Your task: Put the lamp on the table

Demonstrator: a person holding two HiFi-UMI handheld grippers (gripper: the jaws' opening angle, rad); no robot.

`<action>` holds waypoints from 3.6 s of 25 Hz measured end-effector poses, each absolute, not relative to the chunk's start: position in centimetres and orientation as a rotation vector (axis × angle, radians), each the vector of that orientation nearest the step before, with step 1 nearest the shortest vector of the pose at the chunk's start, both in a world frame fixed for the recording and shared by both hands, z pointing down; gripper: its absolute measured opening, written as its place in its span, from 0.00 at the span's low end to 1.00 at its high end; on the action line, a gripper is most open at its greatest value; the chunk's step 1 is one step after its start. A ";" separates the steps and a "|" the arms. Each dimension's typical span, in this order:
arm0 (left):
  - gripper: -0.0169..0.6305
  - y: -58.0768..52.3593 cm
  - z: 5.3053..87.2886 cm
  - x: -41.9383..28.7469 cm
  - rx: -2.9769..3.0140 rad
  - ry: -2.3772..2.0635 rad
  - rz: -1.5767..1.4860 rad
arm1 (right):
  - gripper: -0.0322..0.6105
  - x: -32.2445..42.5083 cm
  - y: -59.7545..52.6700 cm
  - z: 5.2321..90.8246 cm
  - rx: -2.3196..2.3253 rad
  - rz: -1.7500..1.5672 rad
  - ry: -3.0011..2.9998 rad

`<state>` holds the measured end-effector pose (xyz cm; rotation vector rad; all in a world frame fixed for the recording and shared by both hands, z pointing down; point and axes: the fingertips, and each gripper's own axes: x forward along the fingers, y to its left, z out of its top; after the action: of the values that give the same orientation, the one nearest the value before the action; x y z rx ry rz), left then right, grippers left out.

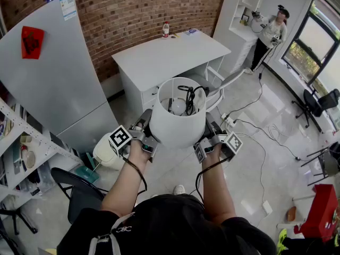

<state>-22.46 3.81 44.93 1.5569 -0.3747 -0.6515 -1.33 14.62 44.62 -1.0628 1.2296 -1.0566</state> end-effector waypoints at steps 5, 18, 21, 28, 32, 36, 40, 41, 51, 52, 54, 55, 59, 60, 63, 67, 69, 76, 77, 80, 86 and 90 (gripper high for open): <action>0.22 3.5 45.4 -20.5 1.563 -0.389 -0.638 | 0.21 0.7 14.3 45.4 -1.061 -1.072 1.214; 0.22 2.0 45.1 -12.6 1.589 -0.415 -0.635 | 0.21 8.8 12.2 45.8 -1.025 -1.095 1.218; 0.22 1.8 45.2 -10.5 1.587 -0.422 -0.634 | 0.21 11.1 11.7 45.9 -1.018 -1.106 1.223; 0.22 1.0 44.3 -5.7 1.632 -0.419 -0.646 | 0.21 15.9 10.6 45.5 -0.998 -1.100 1.246; 0.22 0.9 44.7 -3.8 1.632 -0.430 -0.645 | 0.21 18.0 10.4 45.6 -0.988 -1.102 1.256; 0.22 0.1 45.3 -2.7 1.601 -0.442 -0.638 | 0.21 18.9 9.6 46.7 -0.990 -1.125 1.230; 0.22 -1.3 46.0 -1.9 1.607 -0.444 -0.628 | 0.21 19.8 8.4 47.2 -0.992 -1.124 1.222; 0.22 -1.8 46.2 -1.7 1.606 -0.446 -0.624 | 0.21 20.0 8.0 47.3 -0.993 -1.125 1.220; 0.22 -10.1 46.7 2.1 1.619 -0.391 -0.613 | 0.21 23.4 0.5 47.7 -1.026 -1.086 1.211; 0.22 -11.4 46.7 2.6 1.625 -0.383 -0.611 | 0.21 23.8 -0.7 47.6 -1.032 -1.080 1.209; 0.22 -14.3 46.4 3.6 1.613 -0.374 -0.610 | 0.21 24.6 -3.3 47.4 -1.043 -1.074 1.198; 0.22 -15.7 46.1 4.0 1.607 -0.371 -0.609 | 0.21 25.0 -4.6 47.2 -1.042 -1.075 1.191; 0.22 -21.1 44.6 5.5 1.638 -0.351 -0.612 | 0.21 26.4 -9.8 46.0 -1.039 -1.054 1.196; 0.22 -22.4 44.3 5.8 1.643 -0.345 -0.614 | 0.21 26.7 -11.1 45.7 -1.039 -1.046 1.202; 0.22 -26.3 44.0 6.0 1.652 -0.345 -0.619 | 0.21 27.0 -15.1 45.3 -1.042 -1.043 1.213; 0.22 -30.2 44.5 5.7 1.619 -0.359 -0.635 | 0.21 26.9 -19.6 45.6 -1.057 -1.069 1.227; 0.22 -31.9 44.9 5.2 1.611 -0.370 -0.644 | 0.21 26.6 -21.5 45.9 -1.069 -1.088 1.231; 0.22 -36.2 46.6 2.7 1.574 -0.426 -0.691 | 0.21 24.7 -27.2 47.0 -1.053 -1.140 1.271; 0.22 -36.6 46.9 2.4 1.565 -0.437 -0.699 | 0.21 24.4 -27.8 47.2 -1.049 -1.149 1.279; 0.22 -37.9 47.6 1.3 1.560 -0.480 -0.721 | 0.21 23.8 -29.9 47.8 -1.032 -1.188 1.302; 0.22 -40.9 48.6 1.4 1.544 -0.559 -0.777 | 0.21 24.4 -35.0 48.9 -0.981 -1.257 1.360; 0.22 -43.7 49.1 2.6 1.534 -0.594 -0.832 | 0.21 26.1 -39.3 48.8 -0.941 -1.289 1.417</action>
<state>2.60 -43.72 49.06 1.5341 -0.5944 -0.8321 26.09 -39.31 48.83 -0.9407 1.4173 -1.2888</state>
